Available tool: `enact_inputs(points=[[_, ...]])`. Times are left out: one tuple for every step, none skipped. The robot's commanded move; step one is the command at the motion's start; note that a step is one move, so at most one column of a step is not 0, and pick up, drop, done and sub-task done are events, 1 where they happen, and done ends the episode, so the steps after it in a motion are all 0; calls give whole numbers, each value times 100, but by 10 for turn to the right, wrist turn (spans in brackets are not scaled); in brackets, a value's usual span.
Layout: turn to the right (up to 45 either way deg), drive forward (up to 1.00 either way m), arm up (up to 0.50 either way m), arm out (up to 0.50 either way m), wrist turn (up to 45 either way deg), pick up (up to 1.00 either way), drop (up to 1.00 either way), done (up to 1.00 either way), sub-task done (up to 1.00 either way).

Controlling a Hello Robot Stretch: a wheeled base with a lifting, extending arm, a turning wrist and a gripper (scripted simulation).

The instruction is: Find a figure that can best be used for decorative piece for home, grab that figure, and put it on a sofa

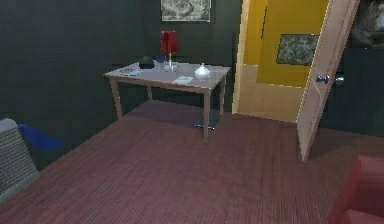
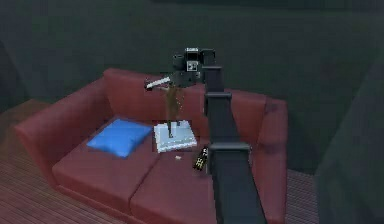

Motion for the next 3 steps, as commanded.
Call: enact_inputs(points=[[0, 0, 0, 0, -210, 0, 0, 0, 0], [0, 0, -30, 0, 0, 0, 0, 0, 0], [0, 0, -32, 0, 0, 0, 0, 0, 0]])
